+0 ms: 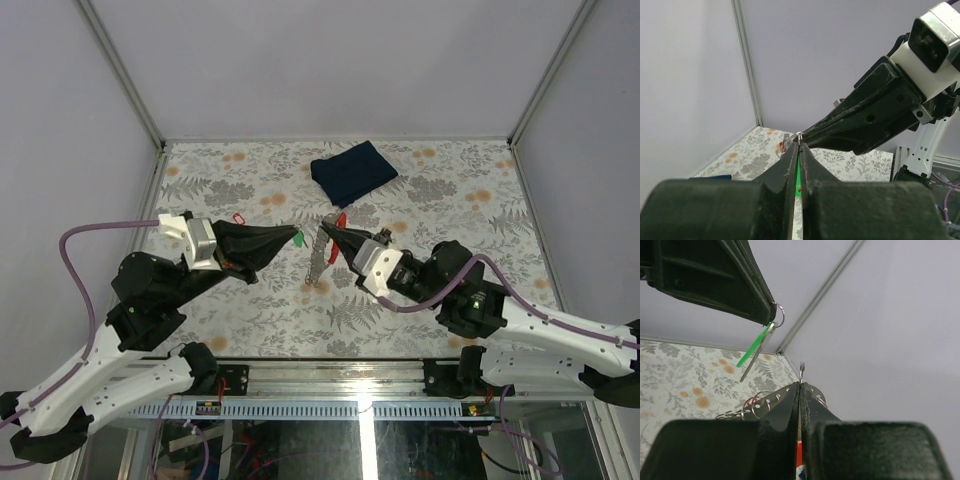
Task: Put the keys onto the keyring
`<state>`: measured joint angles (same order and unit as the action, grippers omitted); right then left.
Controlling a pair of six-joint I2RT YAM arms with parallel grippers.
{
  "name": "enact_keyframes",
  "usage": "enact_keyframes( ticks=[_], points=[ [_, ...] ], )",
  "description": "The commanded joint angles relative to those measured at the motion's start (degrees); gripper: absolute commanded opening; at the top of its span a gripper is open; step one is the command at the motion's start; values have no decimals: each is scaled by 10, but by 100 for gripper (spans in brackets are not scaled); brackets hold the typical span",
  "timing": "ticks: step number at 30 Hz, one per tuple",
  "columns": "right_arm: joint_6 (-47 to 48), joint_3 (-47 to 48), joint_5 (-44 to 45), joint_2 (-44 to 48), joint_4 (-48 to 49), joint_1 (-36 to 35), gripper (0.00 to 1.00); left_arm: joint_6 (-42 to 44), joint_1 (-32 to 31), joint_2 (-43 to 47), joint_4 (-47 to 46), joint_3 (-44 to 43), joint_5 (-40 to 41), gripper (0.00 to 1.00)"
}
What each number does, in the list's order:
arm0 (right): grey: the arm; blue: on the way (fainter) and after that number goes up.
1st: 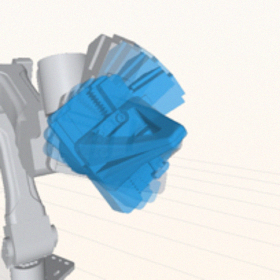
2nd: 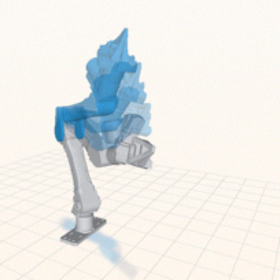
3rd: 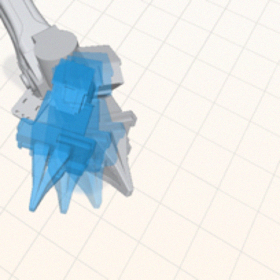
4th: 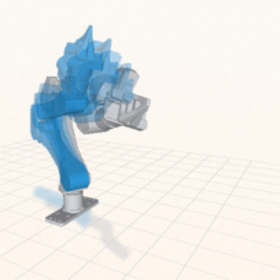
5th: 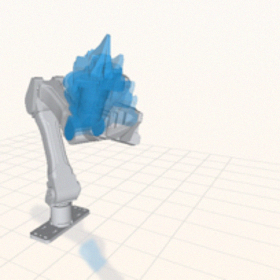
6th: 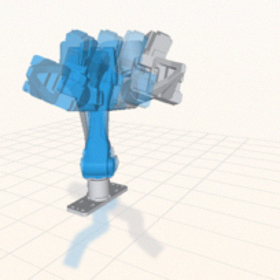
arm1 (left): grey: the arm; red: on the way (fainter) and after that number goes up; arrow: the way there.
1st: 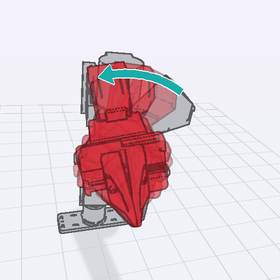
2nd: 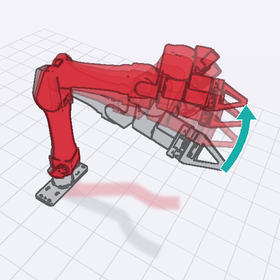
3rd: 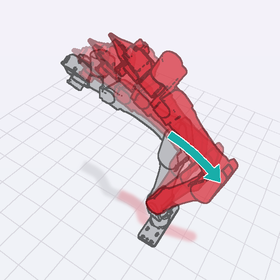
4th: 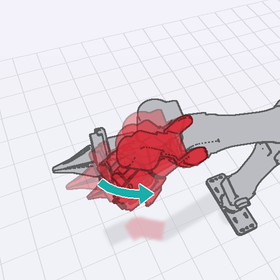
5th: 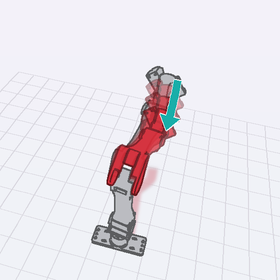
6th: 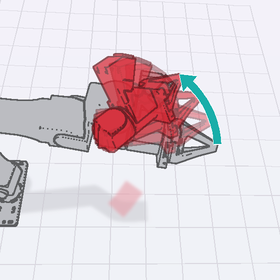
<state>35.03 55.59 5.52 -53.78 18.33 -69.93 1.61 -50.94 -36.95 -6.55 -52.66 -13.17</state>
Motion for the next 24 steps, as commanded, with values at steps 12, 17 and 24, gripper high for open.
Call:
enact_keyframes(
  ticks=[12, 17, 24],
  points=[
    [194, 102, 272, -90, 131, -157, 0, 51, 3, 21, -10, -44, -26, 0],
    [275, 87, 289, -105, 197, -180, 0, 55, 3, 24, 1, -53, -44, 0],
    [295, 76, 259, -99, 231, -182, 0, 64, 3, 28, 8, -55, -59, 0]
  ],
)
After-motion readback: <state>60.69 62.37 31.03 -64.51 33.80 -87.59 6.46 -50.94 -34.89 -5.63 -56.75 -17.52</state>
